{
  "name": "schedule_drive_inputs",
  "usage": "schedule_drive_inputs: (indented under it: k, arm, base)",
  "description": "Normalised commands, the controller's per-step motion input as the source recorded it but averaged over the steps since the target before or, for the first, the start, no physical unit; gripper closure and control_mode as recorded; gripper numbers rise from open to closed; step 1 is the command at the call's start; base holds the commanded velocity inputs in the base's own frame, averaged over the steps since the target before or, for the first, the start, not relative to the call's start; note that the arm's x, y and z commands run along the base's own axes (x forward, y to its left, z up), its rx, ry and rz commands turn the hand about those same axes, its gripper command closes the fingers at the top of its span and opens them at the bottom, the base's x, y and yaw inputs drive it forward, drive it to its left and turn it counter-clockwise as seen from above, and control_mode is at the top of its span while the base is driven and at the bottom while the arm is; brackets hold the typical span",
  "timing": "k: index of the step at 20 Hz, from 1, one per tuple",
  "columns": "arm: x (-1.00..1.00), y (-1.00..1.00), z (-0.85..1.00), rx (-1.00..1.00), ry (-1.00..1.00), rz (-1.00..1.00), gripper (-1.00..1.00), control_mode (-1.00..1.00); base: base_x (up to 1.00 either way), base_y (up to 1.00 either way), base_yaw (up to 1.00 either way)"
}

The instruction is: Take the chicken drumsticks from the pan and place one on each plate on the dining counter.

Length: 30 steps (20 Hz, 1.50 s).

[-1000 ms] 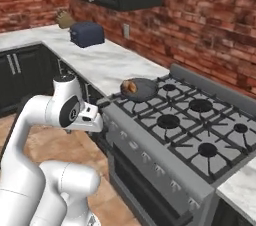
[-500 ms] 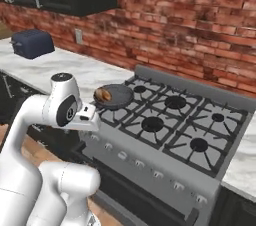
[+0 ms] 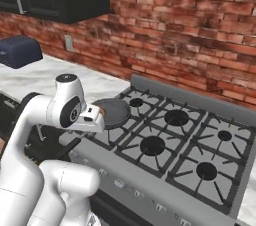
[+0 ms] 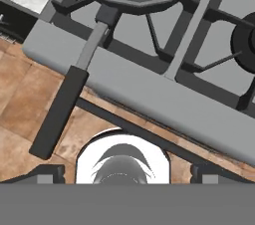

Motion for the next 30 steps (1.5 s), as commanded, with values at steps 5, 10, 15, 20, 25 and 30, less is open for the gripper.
schedule_drive_inputs:
  k: [5, 10, 15, 20, 25, 30]
  arm:
    - [0.0, 0.0, 0.0, 0.0, 0.0, 0.0, -1.0, 1.0]
    - [0.0, 0.0, 0.0, 0.0, 0.0, 0.0, -1.0, 1.0]
    - [0.0, 0.0, 0.0, 0.0, 0.0, 0.0, -1.0, 1.0]
    - [0.0, 0.0, 0.0, 0.0, 0.0, 0.0, -1.0, 1.0]
    - [0.18, 0.0, 0.05, 0.01, 0.0, 0.0, -1.0, -1.0]
    - [0.63, 0.02, 0.33, 0.04, 0.15, 0.0, -1.0, -1.0]
  base:
    - [0.66, 0.08, 0.0]
    - [0.29, 0.01, -0.02]
    - [0.0, 0.0, 0.0]
    - [0.0, 0.0, 0.0]
    - [0.03, 0.0, 0.0]
    - [0.0, 0.0, 0.0]
